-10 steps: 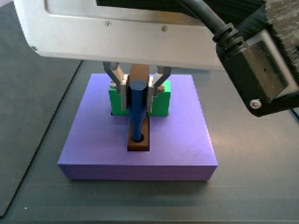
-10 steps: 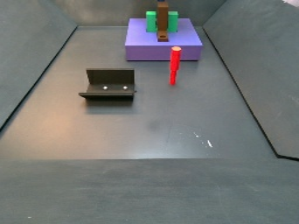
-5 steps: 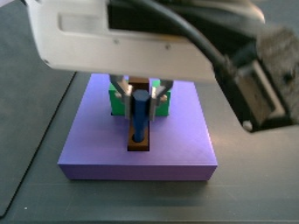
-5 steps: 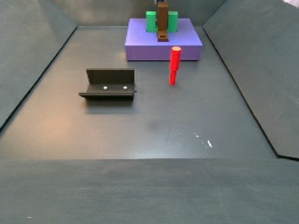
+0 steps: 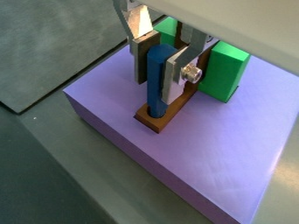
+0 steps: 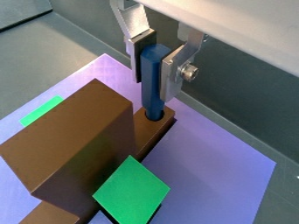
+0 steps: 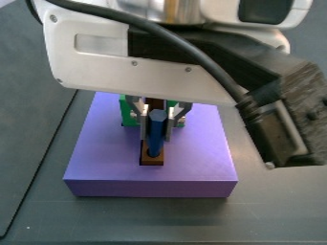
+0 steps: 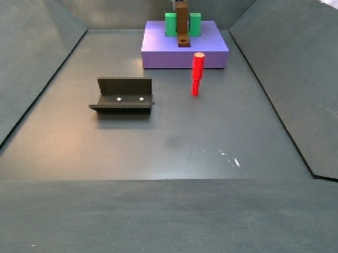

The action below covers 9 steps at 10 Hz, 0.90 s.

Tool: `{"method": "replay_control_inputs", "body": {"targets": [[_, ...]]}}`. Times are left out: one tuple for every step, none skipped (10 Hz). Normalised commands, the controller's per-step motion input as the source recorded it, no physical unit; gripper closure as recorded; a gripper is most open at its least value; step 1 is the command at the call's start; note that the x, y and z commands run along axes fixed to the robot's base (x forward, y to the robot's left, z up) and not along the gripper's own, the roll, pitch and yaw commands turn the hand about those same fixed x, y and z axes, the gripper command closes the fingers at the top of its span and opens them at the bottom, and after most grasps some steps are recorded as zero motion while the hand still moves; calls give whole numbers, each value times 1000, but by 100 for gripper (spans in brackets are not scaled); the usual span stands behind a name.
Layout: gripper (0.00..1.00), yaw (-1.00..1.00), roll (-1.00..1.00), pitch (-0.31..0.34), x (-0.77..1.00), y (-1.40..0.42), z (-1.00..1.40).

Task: Pick up the blue object. Move up. Move to above the board. Insert the blue object.
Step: Insert the blue object.

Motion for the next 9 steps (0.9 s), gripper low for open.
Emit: {"method": "replay_control_inputs", "body": {"targets": [[100, -63, 6, 50, -197, 131, -177], [100, -71, 44, 41, -237, 0, 0], [100, 0, 44, 0, 0, -29, -200], [100, 0, 93, 0, 0, -54, -483], [100, -14, 116, 0, 0, -20, -451], [100, -3, 169, 0, 0, -100, -543], [100, -60, 161, 67, 60, -23, -383], [100, 0, -4, 0, 0, 0, 0], [100, 0, 0, 0, 0, 0, 0]]}}
